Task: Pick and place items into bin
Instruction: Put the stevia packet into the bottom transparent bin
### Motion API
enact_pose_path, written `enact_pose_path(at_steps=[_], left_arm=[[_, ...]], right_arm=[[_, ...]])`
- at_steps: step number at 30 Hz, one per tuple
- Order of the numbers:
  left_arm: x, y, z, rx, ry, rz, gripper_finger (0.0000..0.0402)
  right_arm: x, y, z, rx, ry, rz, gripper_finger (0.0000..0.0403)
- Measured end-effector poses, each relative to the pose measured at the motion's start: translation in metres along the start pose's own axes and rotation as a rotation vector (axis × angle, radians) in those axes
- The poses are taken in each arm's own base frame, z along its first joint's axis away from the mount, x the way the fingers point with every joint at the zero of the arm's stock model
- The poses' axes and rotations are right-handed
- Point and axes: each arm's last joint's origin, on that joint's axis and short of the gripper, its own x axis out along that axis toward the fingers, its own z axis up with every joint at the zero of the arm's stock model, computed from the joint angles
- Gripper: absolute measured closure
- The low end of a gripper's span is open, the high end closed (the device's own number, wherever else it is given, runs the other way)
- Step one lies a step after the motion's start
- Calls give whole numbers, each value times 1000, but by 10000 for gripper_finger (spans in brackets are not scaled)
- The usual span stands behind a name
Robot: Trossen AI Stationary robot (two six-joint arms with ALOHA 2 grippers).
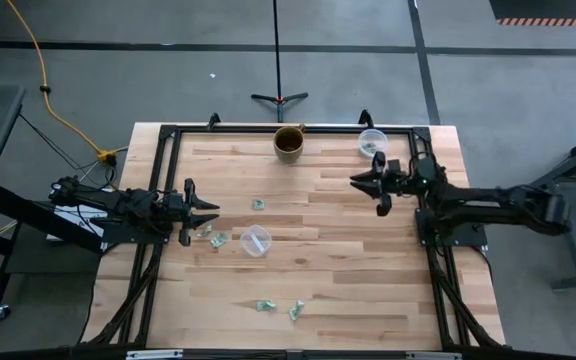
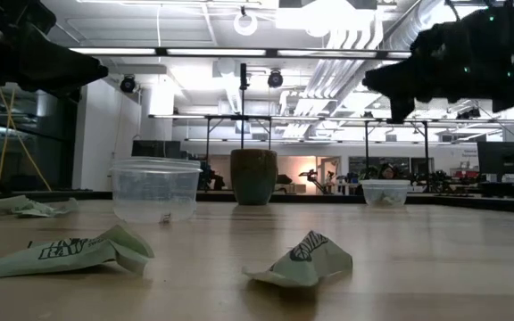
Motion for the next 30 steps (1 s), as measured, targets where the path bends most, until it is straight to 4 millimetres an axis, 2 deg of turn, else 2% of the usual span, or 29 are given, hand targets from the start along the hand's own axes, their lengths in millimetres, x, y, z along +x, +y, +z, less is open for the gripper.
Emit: enact_pose_path(at_steps=[5, 11, 16, 20, 26, 30], left_arm=[[0, 0, 0, 0, 0, 0, 261], [0, 0, 0, 0, 1, 0, 261], [0, 0, 0, 0, 0, 0, 261], [0, 0, 0, 0, 0, 0, 261], [0, 0, 0, 5, 1, 0, 261], [0, 0, 0, 4, 0, 0, 261]], right_arm=[[-10, 8, 13, -59, 24, -8, 351], [-25, 22, 10, -80, 55, -171, 365], [-33, 38, 11, -118, 28, -210, 372], [-37, 42, -2, -118, 117, -348, 377], [-37, 49, -18, -147, 31, -332, 379], [-38, 48, -27, -150, 66, -350, 376]])
